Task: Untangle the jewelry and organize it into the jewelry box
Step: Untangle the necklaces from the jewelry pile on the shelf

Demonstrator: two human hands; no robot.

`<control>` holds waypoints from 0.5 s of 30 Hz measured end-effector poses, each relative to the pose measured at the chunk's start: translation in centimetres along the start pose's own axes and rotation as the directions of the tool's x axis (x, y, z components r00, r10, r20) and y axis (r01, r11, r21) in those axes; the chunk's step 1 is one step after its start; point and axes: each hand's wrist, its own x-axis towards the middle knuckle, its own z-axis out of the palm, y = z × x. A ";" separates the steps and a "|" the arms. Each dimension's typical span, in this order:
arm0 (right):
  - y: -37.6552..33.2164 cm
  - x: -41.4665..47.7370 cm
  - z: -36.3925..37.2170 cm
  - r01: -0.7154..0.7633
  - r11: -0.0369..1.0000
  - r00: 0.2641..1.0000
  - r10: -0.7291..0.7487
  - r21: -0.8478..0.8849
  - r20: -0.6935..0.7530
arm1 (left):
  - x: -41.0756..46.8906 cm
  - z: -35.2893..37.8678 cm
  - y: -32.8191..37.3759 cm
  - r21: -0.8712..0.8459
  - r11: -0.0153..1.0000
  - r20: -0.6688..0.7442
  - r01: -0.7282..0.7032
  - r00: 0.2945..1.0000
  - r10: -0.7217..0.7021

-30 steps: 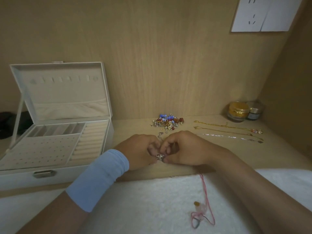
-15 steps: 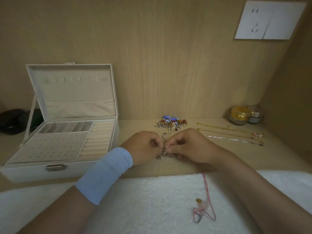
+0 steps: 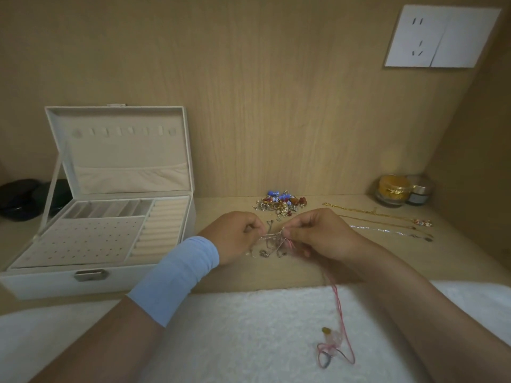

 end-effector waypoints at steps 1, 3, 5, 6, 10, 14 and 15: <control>0.1 0.2 -0.1 0.002 1.000 1.000 -0.002 -0.027 0.000 | 0.2 0.0 0.0 0.015 1.000 0.005 -0.002 1.000 0.002; 0.2 0.4 -0.2 0.006 0.996 1.000 -0.007 -0.089 -0.003 | 0.4 0.0 -0.1 0.058 0.998 0.017 0.001 1.000 -0.002; 0.3 0.7 -0.3 0.012 0.983 1.000 -0.014 -0.183 -0.012 | 0.8 -0.1 -0.4 0.122 0.992 0.045 0.010 0.999 -0.015; 0.3 0.8 -0.3 0.019 0.974 1.000 -0.022 -0.227 -0.011 | 0.8 -0.2 -0.5 0.144 0.989 0.068 0.018 0.997 -0.028; 0.6 1.2 -0.4 0.048 0.945 0.999 -0.054 -0.324 -0.007 | 0.8 -0.6 -0.6 0.118 0.993 0.145 0.026 0.988 -0.043; 0.7 1.2 -0.4 0.058 0.935 0.998 -0.063 -0.349 -0.003 | 1.0 -0.5 -0.5 0.046 0.999 0.151 0.018 0.988 -0.024; 0.7 1.2 -0.4 0.058 0.932 0.998 -0.063 -0.357 -0.002 | 1.0 -0.5 -0.4 -0.007 1.000 0.151 0.023 0.988 -0.022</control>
